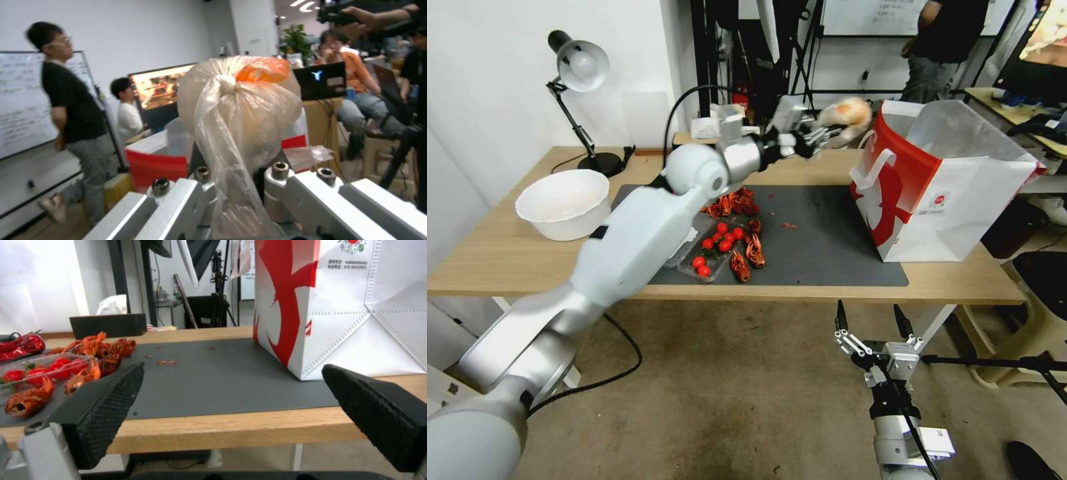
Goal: Pick up the trash from the table and place it into the takeout bag.
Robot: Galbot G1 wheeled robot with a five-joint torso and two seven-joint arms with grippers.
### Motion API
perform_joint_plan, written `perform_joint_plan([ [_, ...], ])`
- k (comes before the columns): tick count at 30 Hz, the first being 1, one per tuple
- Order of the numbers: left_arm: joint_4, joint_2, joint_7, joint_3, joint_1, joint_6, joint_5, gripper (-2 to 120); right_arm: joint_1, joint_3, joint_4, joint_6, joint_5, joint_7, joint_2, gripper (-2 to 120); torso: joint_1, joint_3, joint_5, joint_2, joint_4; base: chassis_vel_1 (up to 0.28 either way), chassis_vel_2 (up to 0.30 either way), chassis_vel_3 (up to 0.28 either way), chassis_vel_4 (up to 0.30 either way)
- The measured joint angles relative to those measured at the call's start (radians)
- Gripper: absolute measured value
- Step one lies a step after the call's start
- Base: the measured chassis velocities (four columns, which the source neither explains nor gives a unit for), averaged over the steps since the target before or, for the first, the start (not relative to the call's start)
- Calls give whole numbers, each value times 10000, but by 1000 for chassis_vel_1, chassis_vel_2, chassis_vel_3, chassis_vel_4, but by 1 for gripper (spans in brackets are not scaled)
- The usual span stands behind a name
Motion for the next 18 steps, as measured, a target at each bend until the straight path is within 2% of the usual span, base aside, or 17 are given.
perform_joint_plan([
  [1,259,-194,205,169,-153,-131,69,6,-14,1,-1,9,-3,0,2,100,1,0,-1,0,1,0,0,0,0],
  [7,1082,-860,523,505,-449,-436,534,6,-35,28,0,26,-6,0,-2,100,0,0,-1,0,0,0,0,0,0],
  [13,1632,-1339,534,654,-719,-539,639,6,-54,32,-8,39,-6,2,-8,100,-1,0,-1,0,0,0,0,0,0],
  [15,2154,-1777,468,769,-1039,-629,648,6,-59,40,-48,64,-6,4,-23,100,-1,-1,-1,0,1,0,0,0,0],
  [18,2402,-1950,447,803,-1201,-671,649,6,-57,42,-58,72,-6,5,-32,100,-1,-1,-1,0,0,0,0,0,0],
])
